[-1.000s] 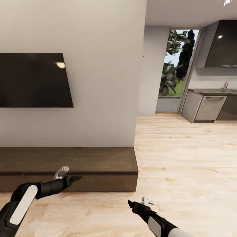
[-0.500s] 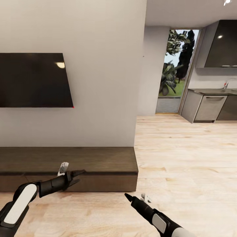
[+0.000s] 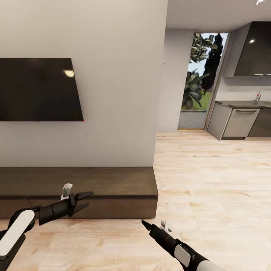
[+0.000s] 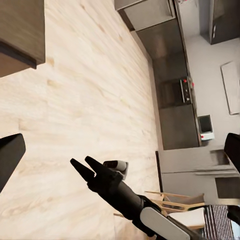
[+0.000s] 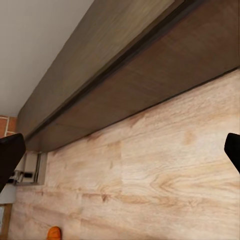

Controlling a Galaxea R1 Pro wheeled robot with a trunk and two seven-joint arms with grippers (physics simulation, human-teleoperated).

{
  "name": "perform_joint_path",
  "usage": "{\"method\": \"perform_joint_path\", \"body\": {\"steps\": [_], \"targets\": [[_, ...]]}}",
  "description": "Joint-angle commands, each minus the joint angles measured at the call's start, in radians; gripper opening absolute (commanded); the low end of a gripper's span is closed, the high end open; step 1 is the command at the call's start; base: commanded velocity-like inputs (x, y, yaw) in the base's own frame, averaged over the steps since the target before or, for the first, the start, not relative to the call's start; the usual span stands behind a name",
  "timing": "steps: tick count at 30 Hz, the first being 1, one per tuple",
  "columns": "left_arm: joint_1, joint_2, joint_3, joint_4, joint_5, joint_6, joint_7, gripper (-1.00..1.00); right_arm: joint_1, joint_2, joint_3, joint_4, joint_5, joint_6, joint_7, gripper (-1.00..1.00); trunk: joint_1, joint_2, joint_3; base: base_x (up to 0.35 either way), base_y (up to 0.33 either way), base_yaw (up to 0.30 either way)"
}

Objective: Place each of the two pumpkins and all three candles from the living room inside a cabinet in the living room (use any cabinet), then make sure every cabinet is closed, and position the cauldron so it is next to a table in the living room.

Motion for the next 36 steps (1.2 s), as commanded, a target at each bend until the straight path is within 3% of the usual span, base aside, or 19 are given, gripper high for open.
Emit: {"method": "perform_joint_path", "body": {"steps": [1,6,10,14,20,25,28,36], "targets": [[-0.001,0.001,-0.009,-0.003,0.0,0.002,-0.007,1.0,-0.001,0.0,0.007,0.001,-0.011,0.003,0.003,1.0,0.004,-0.008,-0.004,0.0,0.0,0.0],[-0.001,0.006,-0.027,0.0,0.036,0.002,-0.008,1.0,0.0,0.0,0.007,-0.005,-0.01,0.001,0.005,1.0,0.023,-0.043,-0.02,0.0,0.0,0.0],[-0.001,0.05,-0.037,0.002,0.088,0.002,-0.008,1.0,-0.001,0.0,0.006,-0.008,-0.009,0.003,0.011,1.0,0.038,-0.071,-0.032,0.0,0.0,0.0],[-0.001,0.067,-0.045,0.003,0.118,0.002,-0.008,1.0,-0.001,0.0,0.006,-0.004,-0.01,0.004,0.042,1.0,0.054,-0.099,-0.045,0.0,0.0,0.0],[0.0,0.069,-0.05,-0.003,0.125,0.002,-0.008,1.0,-0.001,0.002,0.005,-0.002,-0.011,0.004,0.049,1.0,0.077,-0.141,-0.064,0.0,0.0,0.0],[-0.001,0.066,-0.121,-0.01,0.139,0.002,-0.009,1.0,-0.001,0.004,0.003,-0.006,-0.01,0.005,0.04,1.0,0.096,-0.176,-0.079,0.0,0.0,0.0],[-0.001,0.067,-0.148,-0.011,0.174,0.001,-0.011,1.0,-0.001,0.006,0.001,-0.005,-0.012,0.011,0.036,1.0,0.107,-0.197,-0.089,0.0,0.0,0.0],[-0.001,0.068,-0.155,-0.011,0.187,0.0,-0.013,1.0,-0.001,0.009,-0.005,-0.008,-0.011,0.008,0.033,1.0,0.138,-0.253,-0.114,0.0,0.0,0.0]]}}
